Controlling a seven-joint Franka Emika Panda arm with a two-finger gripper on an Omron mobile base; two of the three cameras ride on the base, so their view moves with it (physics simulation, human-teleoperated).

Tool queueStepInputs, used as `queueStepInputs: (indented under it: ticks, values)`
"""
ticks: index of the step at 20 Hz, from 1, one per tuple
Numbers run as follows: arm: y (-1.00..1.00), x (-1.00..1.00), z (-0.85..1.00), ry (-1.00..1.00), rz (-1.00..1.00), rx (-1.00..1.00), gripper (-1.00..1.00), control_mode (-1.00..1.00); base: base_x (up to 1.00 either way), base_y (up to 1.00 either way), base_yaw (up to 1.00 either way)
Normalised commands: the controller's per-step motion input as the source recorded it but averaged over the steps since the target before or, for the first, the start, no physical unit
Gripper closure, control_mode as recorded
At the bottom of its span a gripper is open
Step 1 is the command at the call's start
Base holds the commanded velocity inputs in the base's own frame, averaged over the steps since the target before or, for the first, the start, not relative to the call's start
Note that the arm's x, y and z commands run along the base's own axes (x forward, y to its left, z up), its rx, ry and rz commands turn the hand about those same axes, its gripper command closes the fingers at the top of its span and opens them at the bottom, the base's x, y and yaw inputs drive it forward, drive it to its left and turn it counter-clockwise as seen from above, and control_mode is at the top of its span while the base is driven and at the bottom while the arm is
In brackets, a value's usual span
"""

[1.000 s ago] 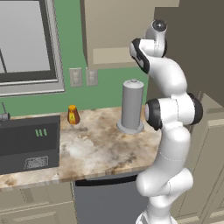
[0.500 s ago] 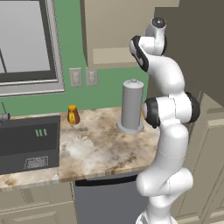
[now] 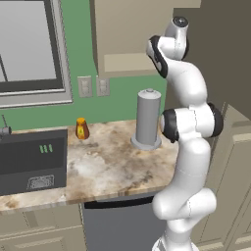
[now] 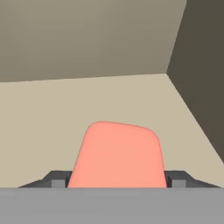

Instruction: Open the cabinet. Pick the bar soap and place it next to the sink. Then close the cabinet.

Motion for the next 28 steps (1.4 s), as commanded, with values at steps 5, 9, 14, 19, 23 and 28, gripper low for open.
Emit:
queueStepInputs:
  ticks: [5, 9, 14, 19, 23, 28]
  values:
    - [0.07, -0.49, -0.24, 0.01, -0.03, 0.05, 1.00, -1.00, 0.00, 0.00, 0.00]
    - [0.10, -0.59, -0.22, 0.00, -0.07, 0.05, 1.00, -1.00, 0.00, 0.00, 0.00]
    - [0.13, -0.69, -0.20, -0.01, -0.06, 0.05, 1.00, -1.00, 0.00, 0.00, 0.00]
    - [0.23, -0.69, -0.11, 0.00, -0.01, 0.07, 1.00, -1.00, 0.00, 0.00, 0.00]
    - [0.28, -0.68, -0.04, 0.04, 0.00, 0.09, 1.00, -1.00, 0.00, 0.00, 0.00]
    - [0.29, -0.63, 0.00, 0.11, 0.00, 0.12, 1.00, -1.00, 0.00, 0.00, 0.00]
